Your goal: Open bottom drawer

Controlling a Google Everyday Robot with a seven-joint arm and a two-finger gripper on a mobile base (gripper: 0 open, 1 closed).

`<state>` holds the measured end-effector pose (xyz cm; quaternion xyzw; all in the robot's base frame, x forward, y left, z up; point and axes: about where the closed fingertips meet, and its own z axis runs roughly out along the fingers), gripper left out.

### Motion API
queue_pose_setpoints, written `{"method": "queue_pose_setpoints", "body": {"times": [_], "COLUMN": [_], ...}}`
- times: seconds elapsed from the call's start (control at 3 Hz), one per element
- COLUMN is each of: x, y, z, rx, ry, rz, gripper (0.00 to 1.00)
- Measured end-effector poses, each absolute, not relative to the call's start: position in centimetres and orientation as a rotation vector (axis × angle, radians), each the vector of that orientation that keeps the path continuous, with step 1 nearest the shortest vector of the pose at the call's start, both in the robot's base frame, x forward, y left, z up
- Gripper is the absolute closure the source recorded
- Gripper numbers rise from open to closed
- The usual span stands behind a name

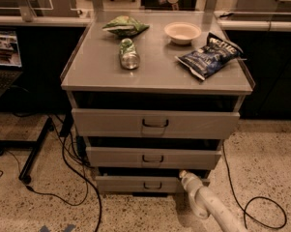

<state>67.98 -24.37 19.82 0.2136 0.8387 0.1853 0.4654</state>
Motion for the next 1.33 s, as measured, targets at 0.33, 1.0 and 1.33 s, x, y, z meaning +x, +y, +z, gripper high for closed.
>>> {"method": "queue_pose_setpoints", "body": {"times": [0.33,1.0,1.33], "x": [68.0,63.2,59.5], "y": [-24.4,-26.1,-27.0], "z": [20.0,20.9,21.0], "rx": [0.524,0.552,0.603], "ry": [2.059,2.299,2.424], "rz": [0.455,0.344,0.345], "gripper": [1.0,1.0,1.0]}}
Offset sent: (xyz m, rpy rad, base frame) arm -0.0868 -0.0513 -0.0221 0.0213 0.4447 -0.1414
